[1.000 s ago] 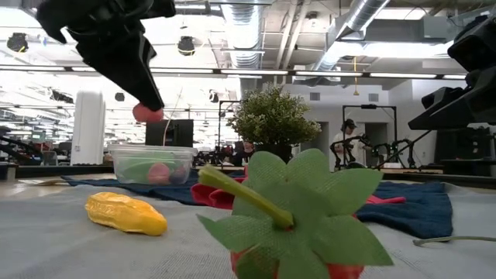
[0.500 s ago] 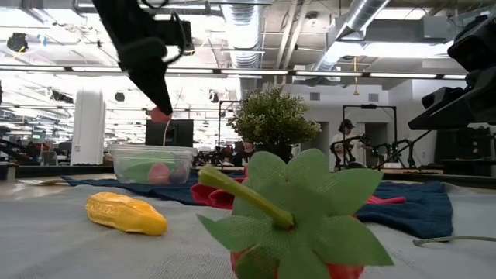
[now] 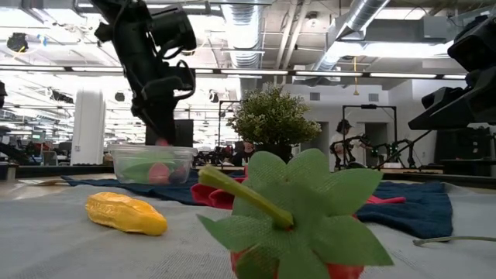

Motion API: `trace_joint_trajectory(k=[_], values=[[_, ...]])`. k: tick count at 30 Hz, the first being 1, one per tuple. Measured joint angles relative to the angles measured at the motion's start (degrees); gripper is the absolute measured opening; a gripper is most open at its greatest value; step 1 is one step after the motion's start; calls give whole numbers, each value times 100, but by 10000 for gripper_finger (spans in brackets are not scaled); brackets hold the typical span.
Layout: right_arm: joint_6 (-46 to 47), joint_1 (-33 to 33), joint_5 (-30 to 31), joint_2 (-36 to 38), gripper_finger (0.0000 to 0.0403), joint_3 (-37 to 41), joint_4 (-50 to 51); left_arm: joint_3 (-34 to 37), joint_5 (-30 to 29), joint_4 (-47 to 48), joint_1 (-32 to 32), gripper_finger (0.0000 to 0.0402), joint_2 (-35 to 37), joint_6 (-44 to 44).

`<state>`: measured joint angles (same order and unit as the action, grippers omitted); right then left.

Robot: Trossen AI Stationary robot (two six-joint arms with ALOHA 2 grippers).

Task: Pick and placing Produce into tupperware
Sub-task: Put the pink peach into the transparent bin, then put the yellow corn into the transparent bin

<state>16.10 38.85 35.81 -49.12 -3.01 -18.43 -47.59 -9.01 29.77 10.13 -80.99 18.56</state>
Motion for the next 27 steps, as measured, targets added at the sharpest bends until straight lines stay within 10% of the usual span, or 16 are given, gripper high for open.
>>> trace_joint_trajectory(k=[13,27], values=[[0,0,-1,0,225,0,-1,91,777,-266,-151,310,59,-465],[0,2,-2,2,225,2,-2,74,-12,-1652,-2013,297,266,221]])
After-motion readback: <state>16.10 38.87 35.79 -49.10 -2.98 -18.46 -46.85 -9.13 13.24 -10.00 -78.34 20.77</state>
